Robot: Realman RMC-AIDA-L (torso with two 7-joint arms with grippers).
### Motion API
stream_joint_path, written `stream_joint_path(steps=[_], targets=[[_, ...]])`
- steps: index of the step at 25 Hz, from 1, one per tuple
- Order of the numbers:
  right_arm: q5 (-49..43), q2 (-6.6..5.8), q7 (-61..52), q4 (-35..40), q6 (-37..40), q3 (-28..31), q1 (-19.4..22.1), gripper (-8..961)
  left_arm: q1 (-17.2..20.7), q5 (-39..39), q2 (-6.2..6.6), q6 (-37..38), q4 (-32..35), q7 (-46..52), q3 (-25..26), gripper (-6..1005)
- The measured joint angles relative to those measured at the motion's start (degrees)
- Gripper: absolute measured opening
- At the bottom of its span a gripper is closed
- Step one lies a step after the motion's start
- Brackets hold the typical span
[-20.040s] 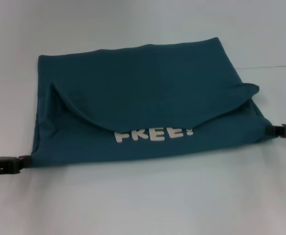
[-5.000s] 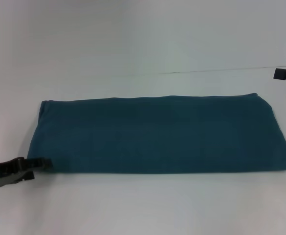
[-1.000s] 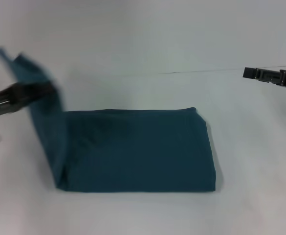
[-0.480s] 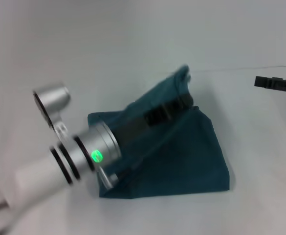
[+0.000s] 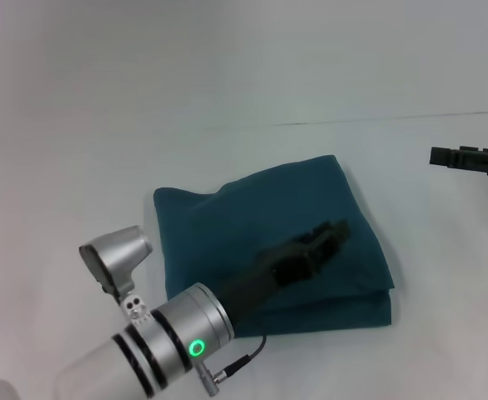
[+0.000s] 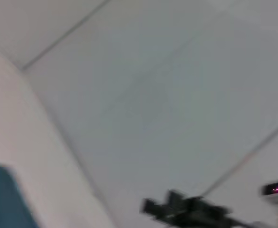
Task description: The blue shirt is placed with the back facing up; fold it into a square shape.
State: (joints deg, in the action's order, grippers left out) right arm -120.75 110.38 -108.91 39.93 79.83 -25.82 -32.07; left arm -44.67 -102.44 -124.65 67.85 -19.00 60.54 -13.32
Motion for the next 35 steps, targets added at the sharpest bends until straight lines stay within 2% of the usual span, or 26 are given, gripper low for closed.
stream_joint_path(steps=[3, 7, 11, 15, 18, 21, 23, 27, 31, 35], targets=[[-0.06, 0.0, -0.33, -0.26, -0.4, -0.02, 0.07, 899, 0.93, -4.03, 0.2, 7.62, 3.15, 2.13, -0.02, 260], [-0.81, -0.25, -3.23, -0.35, -0.41, -0.1, 0.25, 899, 3.29, -5.78, 0.46, 19.78, 13.51, 10.41, -0.26, 443], [-3.98, -0.43, -7.91, -0.49, -0.05, -1.29, 0.0, 900, 6.3, -5.66, 0.54, 27.25, 25.02, 16.55, -0.22, 565], [-6.24, -0.43, -12.5, -1.43, 0.6, -4.55, -0.35, 900, 9.86, -5.03, 0.89, 31.29, 34.87, 19.43, 0.63, 686], [-6.32, -0.38, -14.29, -3.59, 0.91, -6.83, -0.54, 899, 12.27, -5.38, 2.16, 31.84, 39.88, 21.5, -0.37, 795], [-6.11, 0.37, -13.77, -5.62, 0.61, -7.01, -0.89, 899, 14.33, -5.58, 3.92, 32.66, 42.09, 22.02, -1.97, 905], [-6.05, 1.14, -13.56, -6.09, -0.07, -7.03, -1.16, 898, 15.66, -5.67, 4.71, 33.97, 43.82, 21.88, -2.88, 912], [-6.01, 2.34, -13.25, -5.8, -0.65, -6.73, -1.51, 899, 17.4, -5.81, 4.77, 35.14, 46.9, 22.05, -4.38, 922], [-5.99, 2.03, -13.41, -5.77, -0.9, -6.52, -1.79, 899, 18.15, -5.83, 4.55, 35.21, 47.29, 22.21, -4.69, 923], [-5.98, 1.13, -13.61, -5.65, -0.81, -6.46, -1.85, 899, 18.28, -5.83, 4.43, 35.1, 46.9, 22.75, -4.74, 923]])
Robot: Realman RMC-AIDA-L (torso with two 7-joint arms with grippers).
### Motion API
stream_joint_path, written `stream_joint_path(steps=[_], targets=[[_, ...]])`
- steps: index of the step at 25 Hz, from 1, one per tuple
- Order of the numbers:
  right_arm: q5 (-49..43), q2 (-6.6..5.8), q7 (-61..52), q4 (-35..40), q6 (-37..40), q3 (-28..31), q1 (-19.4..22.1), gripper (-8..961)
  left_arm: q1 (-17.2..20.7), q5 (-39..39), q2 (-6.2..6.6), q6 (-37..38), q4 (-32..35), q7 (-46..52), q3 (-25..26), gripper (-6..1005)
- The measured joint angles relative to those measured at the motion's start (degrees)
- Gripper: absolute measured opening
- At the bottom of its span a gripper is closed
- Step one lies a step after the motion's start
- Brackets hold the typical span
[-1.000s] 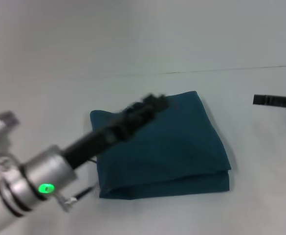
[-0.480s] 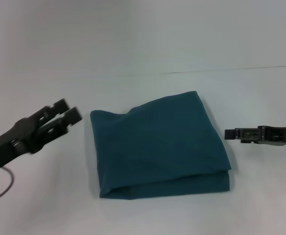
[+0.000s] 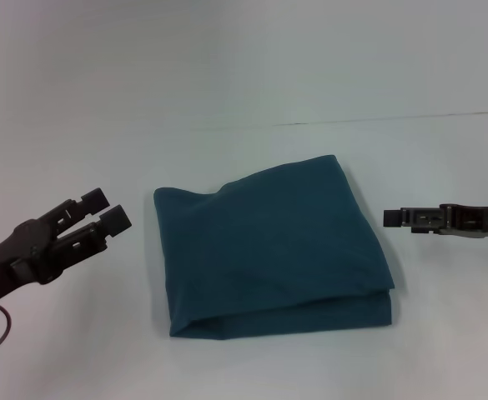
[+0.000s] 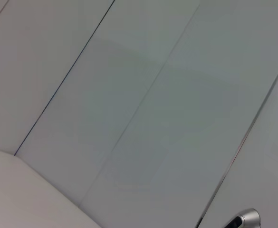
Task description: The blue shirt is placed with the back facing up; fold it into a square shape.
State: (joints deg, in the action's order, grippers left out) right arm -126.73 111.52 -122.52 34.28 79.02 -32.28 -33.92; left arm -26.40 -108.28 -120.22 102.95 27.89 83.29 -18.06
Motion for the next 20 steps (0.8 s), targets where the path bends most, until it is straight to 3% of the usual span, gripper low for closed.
stream_joint_path(steps=[13, 16, 20], targets=[[0.0, -1.32, -0.05, 0.5, 0.36, 0.43, -0.01, 900, -0.4, 0.0, -0.46, -3.99, 0.23, 3.11, -1.74, 923], [0.0, -1.45, -0.07, 0.52, 0.36, 0.96, -0.01, 900, -0.77, -0.01, -0.5, -7.76, 0.47, 5.09, -2.81, 923], [0.04, -1.57, -0.34, 0.53, 0.41, 1.82, -0.02, 899, -2.05, 0.0, -0.68, -18.22, 0.57, 8.98, -6.01, 923]])
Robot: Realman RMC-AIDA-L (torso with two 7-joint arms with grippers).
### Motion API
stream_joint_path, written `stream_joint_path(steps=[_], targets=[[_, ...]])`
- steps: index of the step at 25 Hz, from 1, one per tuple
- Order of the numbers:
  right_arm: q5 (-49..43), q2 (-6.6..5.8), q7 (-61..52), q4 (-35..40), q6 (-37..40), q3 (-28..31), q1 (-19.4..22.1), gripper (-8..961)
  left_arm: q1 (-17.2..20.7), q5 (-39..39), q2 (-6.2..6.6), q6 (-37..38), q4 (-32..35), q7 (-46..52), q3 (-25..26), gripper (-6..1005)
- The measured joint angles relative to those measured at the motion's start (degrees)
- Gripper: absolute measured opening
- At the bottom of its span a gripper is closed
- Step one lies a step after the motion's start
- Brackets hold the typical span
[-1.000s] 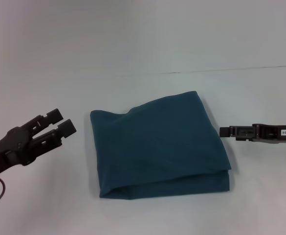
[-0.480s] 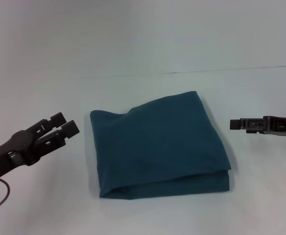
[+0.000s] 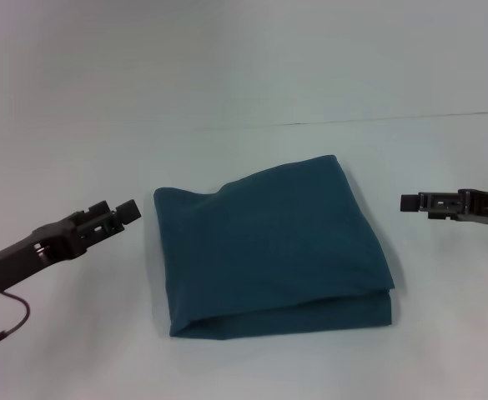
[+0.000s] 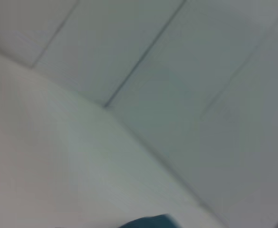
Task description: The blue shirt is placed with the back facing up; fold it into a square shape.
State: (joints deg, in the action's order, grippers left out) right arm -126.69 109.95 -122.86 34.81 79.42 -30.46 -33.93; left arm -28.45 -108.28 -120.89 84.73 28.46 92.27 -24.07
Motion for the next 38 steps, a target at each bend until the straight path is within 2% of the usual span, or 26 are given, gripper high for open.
stream_joint_path(steps=[4, 9, 15, 20, 29, 38], targets=[[0.02, -0.12, -1.05, 0.07, 0.05, 0.56, -0.17, 899, -2.09, 0.0, -0.08, -11.77, -0.05, 3.3, -5.73, 922], [0.05, -0.18, -2.62, 0.57, 0.54, 0.66, -0.2, 899, -4.77, 0.01, -0.36, -21.82, -0.46, 5.0, -11.19, 922], [0.05, -0.18, -3.5, 0.85, 1.07, 0.86, -0.09, 899, -7.58, 0.01, -1.89, -31.8, -0.31, 5.62, -16.97, 922], [0.05, -0.18, -3.52, 0.88, 1.09, 0.94, -0.21, 899, -9.55, 0.02, -2.96, -37.23, -0.32, 5.64, -19.75, 922], [0.04, -0.19, -3.93, 1.45, 0.97, 0.94, -0.26, 900, -13.07, 0.47, -3.37, -44.69, -3.21, 5.46, -23.47, 922], [0.04, -0.19, -4.05, 1.49, 0.74, 0.94, -0.25, 900, -14.73, 0.28, -3.52, -46.87, -4.76, 5.26, -24.19, 922]])
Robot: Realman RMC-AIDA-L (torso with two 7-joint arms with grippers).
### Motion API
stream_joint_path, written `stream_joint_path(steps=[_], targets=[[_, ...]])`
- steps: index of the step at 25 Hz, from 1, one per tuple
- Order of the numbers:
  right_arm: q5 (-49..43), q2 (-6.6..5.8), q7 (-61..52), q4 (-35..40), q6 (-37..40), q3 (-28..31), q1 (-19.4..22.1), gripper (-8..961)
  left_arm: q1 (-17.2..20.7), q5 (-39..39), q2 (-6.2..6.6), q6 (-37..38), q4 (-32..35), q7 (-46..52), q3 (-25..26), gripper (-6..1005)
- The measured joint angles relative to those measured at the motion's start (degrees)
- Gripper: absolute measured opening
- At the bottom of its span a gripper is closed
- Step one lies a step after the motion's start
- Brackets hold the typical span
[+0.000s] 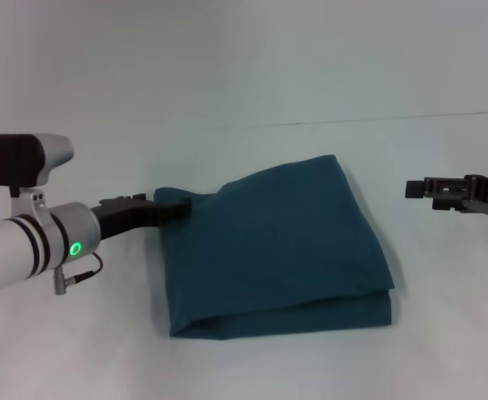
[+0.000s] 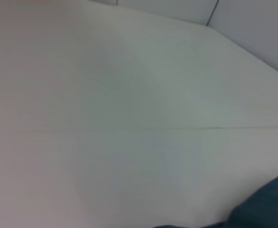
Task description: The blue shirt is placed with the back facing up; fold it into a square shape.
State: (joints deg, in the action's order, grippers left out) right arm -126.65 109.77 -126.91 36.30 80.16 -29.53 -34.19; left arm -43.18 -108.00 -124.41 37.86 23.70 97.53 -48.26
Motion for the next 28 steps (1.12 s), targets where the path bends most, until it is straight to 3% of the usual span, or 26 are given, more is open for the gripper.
stream_joint_path(steps=[6, 18, 28], targets=[[0.0, 0.0, 0.0, 0.0, -0.16, 0.0, -0.04, 900, -0.34, 0.16, 0.03, 0.27, -0.2, 0.49, -3.44, 921], [0.0, 0.0, -0.06, 0.0, -0.28, 0.0, -0.18, 900, -0.84, -0.09, 0.05, -0.11, -0.16, 1.2, -4.84, 917], [0.06, 0.0, -0.09, 0.09, -0.36, 0.17, -0.43, 899, -0.71, -0.12, 0.17, -0.57, 0.41, 1.3, -6.02, 561]])
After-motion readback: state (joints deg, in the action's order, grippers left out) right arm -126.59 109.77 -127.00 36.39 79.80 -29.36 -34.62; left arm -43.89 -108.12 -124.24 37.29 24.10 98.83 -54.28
